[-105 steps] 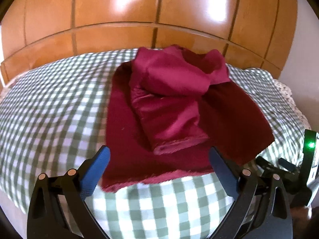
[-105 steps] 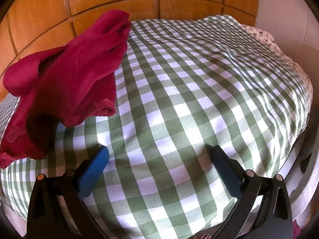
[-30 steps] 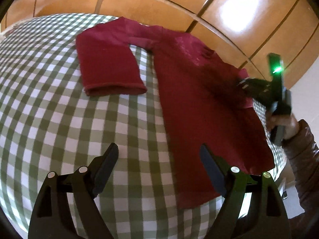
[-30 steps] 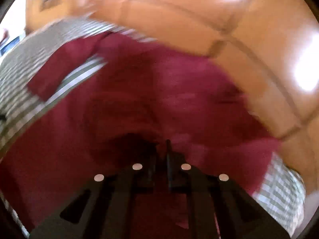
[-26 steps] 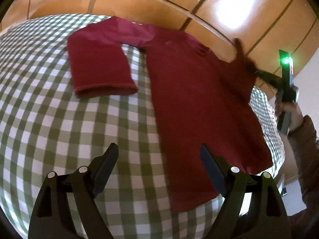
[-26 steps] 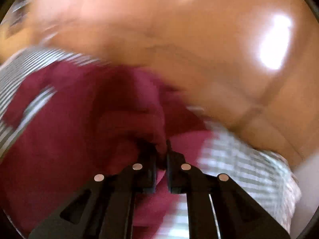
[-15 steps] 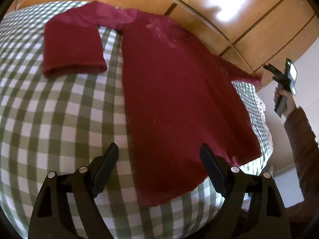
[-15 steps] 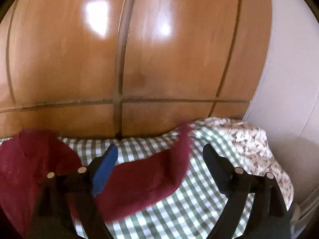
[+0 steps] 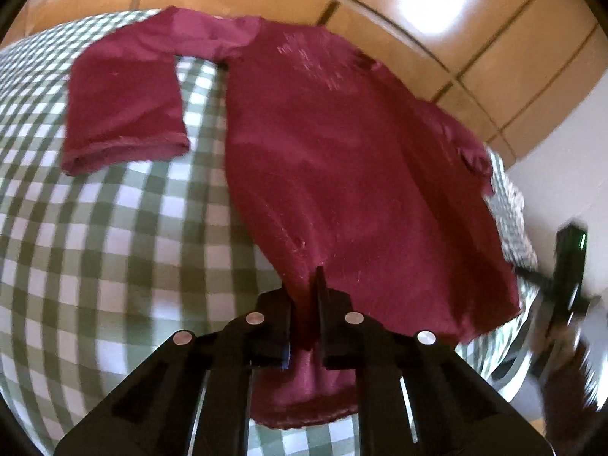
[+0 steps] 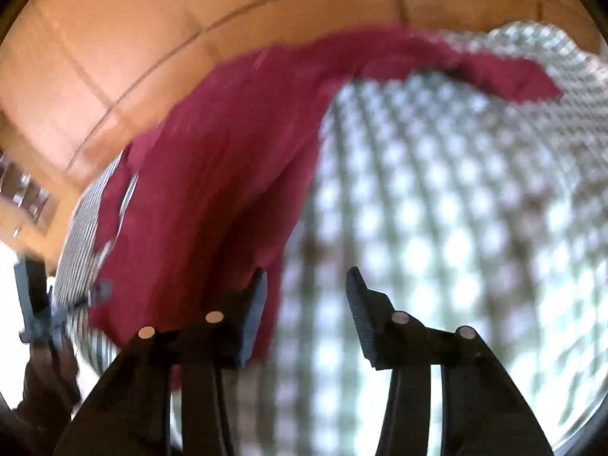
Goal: Fold small clothes
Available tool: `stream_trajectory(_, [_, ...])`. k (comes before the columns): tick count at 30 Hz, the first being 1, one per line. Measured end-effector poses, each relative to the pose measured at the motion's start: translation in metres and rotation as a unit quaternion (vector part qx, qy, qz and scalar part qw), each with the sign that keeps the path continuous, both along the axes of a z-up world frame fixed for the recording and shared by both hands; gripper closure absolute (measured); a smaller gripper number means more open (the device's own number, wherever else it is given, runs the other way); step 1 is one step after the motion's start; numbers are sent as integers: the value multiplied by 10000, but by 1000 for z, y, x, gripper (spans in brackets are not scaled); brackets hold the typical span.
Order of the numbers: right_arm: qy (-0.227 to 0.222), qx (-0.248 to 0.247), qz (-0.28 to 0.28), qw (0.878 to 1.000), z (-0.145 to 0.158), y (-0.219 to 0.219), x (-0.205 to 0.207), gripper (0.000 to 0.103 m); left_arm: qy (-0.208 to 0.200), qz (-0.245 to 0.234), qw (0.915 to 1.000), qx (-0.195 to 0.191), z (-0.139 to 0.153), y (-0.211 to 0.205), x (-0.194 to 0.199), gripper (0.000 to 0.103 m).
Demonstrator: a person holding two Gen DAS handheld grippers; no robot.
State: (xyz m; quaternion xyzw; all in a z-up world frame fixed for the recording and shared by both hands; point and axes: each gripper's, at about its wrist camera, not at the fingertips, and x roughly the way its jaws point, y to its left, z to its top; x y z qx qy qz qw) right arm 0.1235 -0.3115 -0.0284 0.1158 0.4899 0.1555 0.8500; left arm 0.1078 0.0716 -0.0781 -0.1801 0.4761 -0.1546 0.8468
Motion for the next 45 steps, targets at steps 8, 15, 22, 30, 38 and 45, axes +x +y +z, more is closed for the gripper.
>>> stream_trajectory(8, [-9,-228,323,9992,-17,37,2,93,-34,212,9997,-78,9,17,-3,96])
stream_trajectory(15, [-1023,-467,223,9934,67,1,-55,97,-535,325,9980,-77,58,38,-32,97])
stream_trajectory(22, [-572,-999,-55,9933,40,-41,-112,97,-311,49,9995,51,55,29,-79,97])
stream_trajectory(30, [-40,-1213,-251,9923,-12,-44,-119,75,130,-122,9982,572,21,22,-97,71])
stream_trajectory(38, [-950,-954,-396,9901,41,-22,-83,35,-415,1332,9862,886,51,91,-87,43])
stream_trajectory(45, [-793,-498,587,9939,13,80,-47,33,-1117,910,9663,2135,51,61,-57,43])
